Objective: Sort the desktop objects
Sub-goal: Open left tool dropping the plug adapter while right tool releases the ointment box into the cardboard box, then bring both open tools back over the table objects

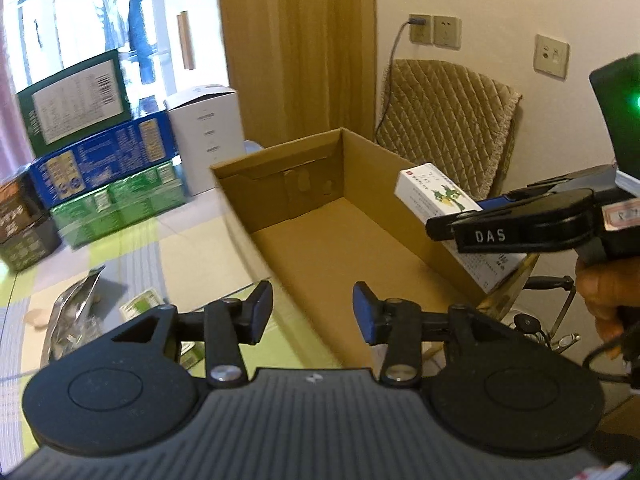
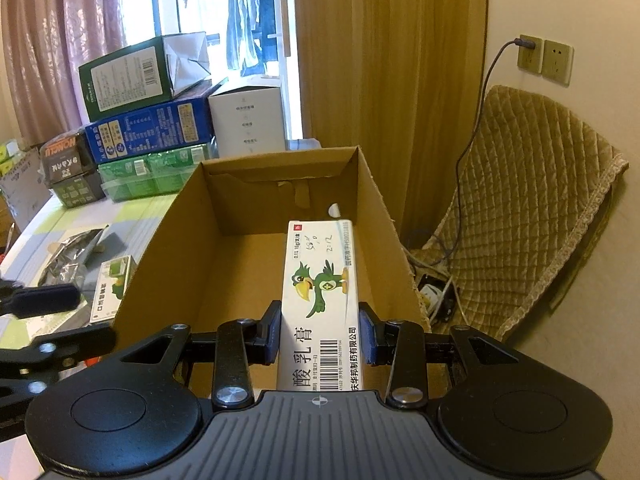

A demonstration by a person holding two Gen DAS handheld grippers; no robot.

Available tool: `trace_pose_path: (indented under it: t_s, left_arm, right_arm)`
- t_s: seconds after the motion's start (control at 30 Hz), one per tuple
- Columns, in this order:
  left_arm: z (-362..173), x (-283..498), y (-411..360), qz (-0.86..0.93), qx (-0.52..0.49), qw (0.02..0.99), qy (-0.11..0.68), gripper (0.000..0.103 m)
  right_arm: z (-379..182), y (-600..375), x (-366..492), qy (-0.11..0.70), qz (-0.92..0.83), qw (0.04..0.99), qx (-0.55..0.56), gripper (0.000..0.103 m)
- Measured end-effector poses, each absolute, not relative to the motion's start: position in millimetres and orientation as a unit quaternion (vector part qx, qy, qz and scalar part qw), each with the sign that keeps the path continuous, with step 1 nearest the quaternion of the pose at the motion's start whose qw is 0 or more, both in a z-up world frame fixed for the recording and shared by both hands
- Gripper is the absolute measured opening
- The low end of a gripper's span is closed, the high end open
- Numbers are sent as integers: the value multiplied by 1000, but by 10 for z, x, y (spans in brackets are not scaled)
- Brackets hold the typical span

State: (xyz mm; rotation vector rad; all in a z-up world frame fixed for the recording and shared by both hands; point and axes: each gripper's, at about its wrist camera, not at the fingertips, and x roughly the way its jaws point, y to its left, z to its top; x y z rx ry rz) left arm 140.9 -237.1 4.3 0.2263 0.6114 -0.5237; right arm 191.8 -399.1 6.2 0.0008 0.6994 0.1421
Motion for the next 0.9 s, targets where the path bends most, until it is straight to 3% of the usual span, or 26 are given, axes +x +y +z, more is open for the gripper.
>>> trace_pose_path:
  t_s: [0.2, 0.23, 0.27, 0.3, 0.63, 0.9]
  left_arm:
    - [79, 1330, -2201, -240, 95, 919, 297, 43]
    - [81, 1322, -2186, -238, 94, 920, 297, 43]
    - [81, 1318, -2164, -236, 93, 920, 298, 44]
    - [81, 1313, -2136, -234, 91, 920, 300, 44]
    - [76, 1170, -1811, -208, 75, 925, 309, 52]
    - [139, 846, -1413, -178, 71, 931, 311, 66]
  right_arm:
    - [71, -3951, 1930, 332, 71, 941, 0, 38]
    - [77, -3951, 1925, 331, 69, 941, 0, 42]
    - [85, -3950, 1922, 329, 67, 942, 2, 56]
    - [97, -3953, 1910, 326, 67, 943, 4, 63]
    - [333, -3868, 1585, 304, 70, 950, 19, 65]
    - [560, -3571, 1074, 286, 99, 953, 27, 79]
